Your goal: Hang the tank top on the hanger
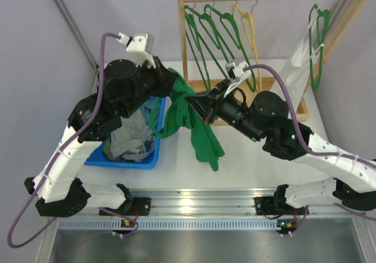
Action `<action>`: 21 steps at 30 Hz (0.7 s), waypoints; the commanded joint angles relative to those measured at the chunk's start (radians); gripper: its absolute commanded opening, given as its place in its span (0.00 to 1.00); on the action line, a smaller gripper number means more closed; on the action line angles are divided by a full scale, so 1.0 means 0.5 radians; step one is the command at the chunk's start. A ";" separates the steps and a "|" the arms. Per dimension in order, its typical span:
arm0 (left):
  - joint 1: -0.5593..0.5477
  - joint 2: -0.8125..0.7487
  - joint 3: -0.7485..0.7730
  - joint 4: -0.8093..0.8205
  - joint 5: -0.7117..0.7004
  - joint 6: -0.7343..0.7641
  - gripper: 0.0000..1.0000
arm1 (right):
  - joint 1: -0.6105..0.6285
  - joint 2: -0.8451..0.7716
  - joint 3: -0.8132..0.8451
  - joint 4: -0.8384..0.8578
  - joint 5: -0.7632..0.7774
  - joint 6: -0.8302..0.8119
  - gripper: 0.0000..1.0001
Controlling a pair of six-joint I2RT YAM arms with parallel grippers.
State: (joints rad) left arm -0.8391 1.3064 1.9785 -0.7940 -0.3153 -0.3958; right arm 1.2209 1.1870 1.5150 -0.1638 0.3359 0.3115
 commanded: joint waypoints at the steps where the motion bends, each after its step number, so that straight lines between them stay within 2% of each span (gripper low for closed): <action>1: 0.015 -0.176 -0.296 0.118 -0.103 -0.079 0.00 | 0.034 -0.195 -0.081 -0.150 -0.147 0.165 0.00; 5: 0.018 -0.308 -0.878 0.247 -0.002 -0.260 0.00 | 0.031 -0.446 -0.528 -0.261 -0.166 0.383 0.00; 11: -0.003 -0.370 -1.550 0.465 0.176 -0.497 0.01 | 0.034 -0.854 -1.218 -0.451 -0.065 0.773 0.00; 14: -0.028 -0.324 -1.772 0.631 0.281 -0.552 0.03 | 0.034 -0.993 -1.495 -0.559 0.003 0.944 0.00; 17: -0.071 -0.202 -1.868 0.735 0.333 -0.571 0.06 | 0.031 -1.055 -1.643 -0.694 0.080 1.079 0.00; 21: -0.129 -0.024 -1.941 0.842 0.354 -0.574 0.18 | 0.031 -1.128 -1.735 -0.942 0.208 1.254 0.00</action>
State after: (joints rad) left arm -0.9070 1.2591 1.0317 -0.4686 -0.0776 -0.6853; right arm 1.2213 0.6685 0.6579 -0.5034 0.3645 0.8383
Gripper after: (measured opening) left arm 0.153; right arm 0.009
